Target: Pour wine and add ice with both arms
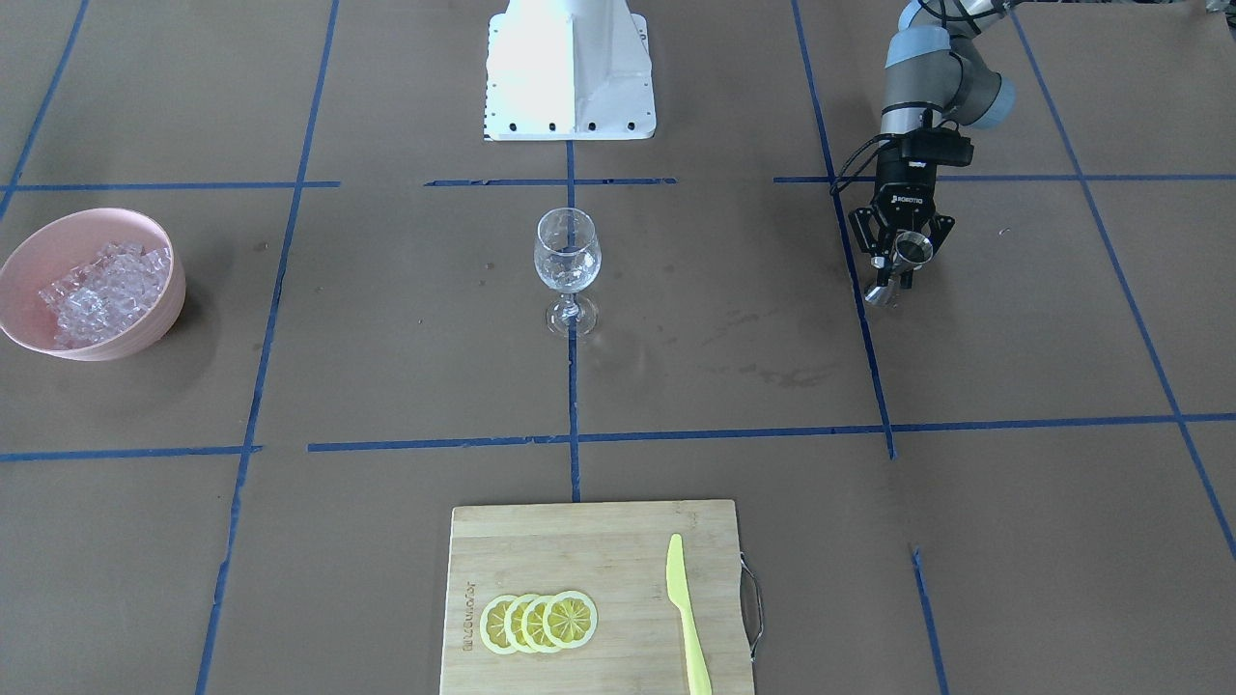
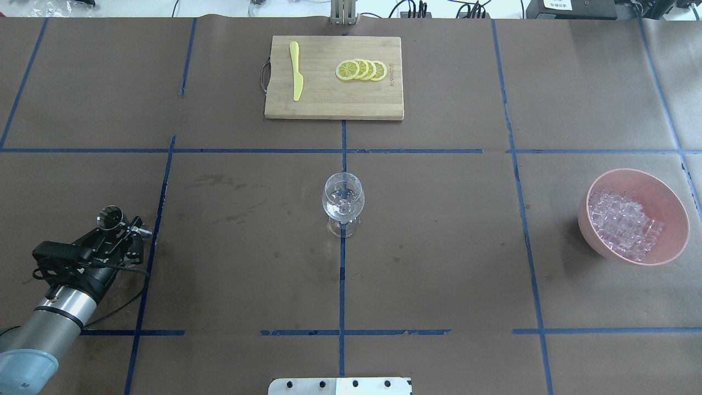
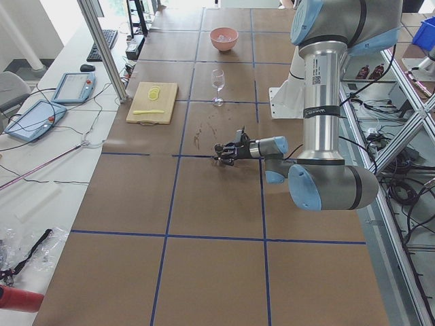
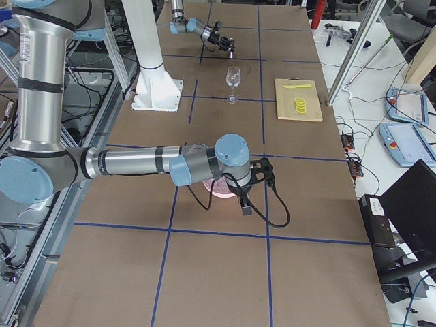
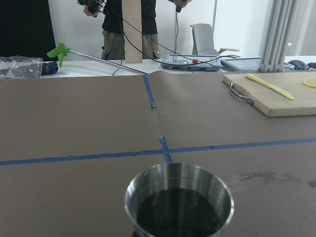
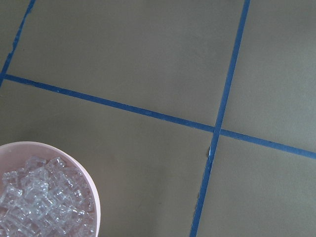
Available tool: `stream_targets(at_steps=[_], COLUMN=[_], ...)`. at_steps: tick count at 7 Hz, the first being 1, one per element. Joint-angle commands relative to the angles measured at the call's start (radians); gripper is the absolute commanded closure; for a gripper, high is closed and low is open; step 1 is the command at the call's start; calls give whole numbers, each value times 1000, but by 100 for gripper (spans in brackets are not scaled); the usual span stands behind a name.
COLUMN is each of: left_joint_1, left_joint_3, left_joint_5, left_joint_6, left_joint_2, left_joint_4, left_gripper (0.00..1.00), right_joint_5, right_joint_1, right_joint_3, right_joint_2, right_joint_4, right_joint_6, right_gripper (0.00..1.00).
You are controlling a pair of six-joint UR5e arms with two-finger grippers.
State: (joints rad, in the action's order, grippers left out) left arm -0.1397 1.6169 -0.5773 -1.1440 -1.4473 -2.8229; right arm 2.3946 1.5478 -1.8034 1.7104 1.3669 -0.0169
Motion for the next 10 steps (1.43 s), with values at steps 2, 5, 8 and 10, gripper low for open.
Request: stream_targets(at_steps=[2,5,8,10], left_joint_1=[-3,-4,-3,-40], left_joint_3=[14,11,61,66], left_joint_5=[2,48,-16,-105], left_joint_6=[1,18,307,311], left_joint_2=[4,10,-30,-95], left_joint_4=[-3,-178,-303,-322], left_gripper=[100,100,100,100], right_joint_5=[0,0,0,0], right_joint_1=[0,0,0,0], right_joint_3=[-2,-2,-2,-2], right_joint_2=[0,0,0,0], right_joint_4=[0,0,0,0], right_joint_6=[0,0,0,0], right_gripper=[0,0,0,0])
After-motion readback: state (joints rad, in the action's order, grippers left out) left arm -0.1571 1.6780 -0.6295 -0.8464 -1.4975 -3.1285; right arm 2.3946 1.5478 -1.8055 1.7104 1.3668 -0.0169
